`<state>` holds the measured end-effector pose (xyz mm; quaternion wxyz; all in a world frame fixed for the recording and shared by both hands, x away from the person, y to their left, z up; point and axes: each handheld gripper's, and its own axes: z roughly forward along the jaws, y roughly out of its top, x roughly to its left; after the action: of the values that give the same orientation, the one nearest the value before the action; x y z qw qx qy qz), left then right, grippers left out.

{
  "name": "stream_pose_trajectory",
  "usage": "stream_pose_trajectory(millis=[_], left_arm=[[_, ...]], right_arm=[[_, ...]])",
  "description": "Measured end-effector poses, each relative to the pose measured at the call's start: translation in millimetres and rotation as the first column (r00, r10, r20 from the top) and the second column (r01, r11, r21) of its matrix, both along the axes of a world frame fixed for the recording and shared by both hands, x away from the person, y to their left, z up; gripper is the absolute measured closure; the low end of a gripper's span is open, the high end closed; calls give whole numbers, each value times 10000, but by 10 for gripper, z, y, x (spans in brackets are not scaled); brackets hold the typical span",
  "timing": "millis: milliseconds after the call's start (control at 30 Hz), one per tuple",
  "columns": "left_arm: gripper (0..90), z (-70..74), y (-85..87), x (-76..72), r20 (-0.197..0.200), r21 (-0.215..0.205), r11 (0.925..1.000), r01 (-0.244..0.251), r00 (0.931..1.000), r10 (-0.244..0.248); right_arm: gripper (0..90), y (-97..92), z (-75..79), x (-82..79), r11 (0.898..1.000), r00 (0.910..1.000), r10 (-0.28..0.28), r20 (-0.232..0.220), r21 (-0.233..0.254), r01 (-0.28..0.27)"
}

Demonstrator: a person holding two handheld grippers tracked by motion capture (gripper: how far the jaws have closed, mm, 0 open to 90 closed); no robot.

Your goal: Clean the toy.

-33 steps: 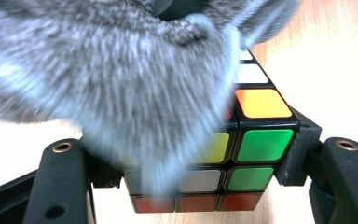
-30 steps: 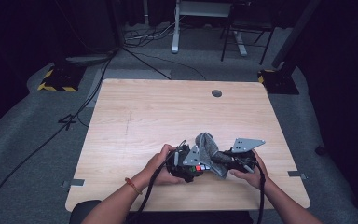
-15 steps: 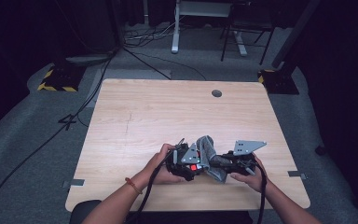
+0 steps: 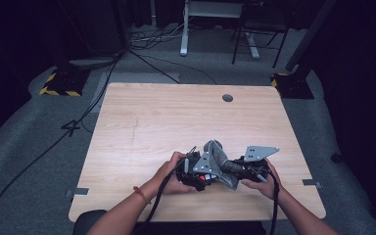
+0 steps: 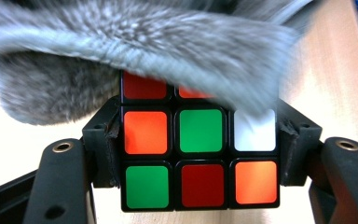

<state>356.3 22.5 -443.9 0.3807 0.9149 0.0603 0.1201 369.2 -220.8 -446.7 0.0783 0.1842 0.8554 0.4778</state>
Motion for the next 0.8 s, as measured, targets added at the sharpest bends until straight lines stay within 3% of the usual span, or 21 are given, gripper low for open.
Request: stream_pose_trajectory(millis=[167, 367, 433, 533, 800], left_arm=[[333, 64, 47, -12, 57, -251, 9996, 120, 9999, -119], [334, 144, 123, 6, 186, -630, 9980, -82, 9998, 94], [333, 153, 144, 22, 52, -821, 9966, -112, 9999, 117], [333, 135, 131, 23, 61, -707, 9974, -120, 9999, 125], [328, 93, 125, 41, -133, -670, 9973, -312, 9994, 304]], right_arm=[[751, -1, -58, 13, 9990, 9997, 62, -221, -445, -71], [751, 10, -104, 6, 9986, 9992, -8, -410, -530, -14], [751, 32, -132, -3, 9982, 9990, 13, -452, -599, -40], [751, 75, -151, -21, 9977, 9986, 106, -510, -666, -140], [752, 38, -116, -38, 9995, 9993, 101, -366, -308, -113]])
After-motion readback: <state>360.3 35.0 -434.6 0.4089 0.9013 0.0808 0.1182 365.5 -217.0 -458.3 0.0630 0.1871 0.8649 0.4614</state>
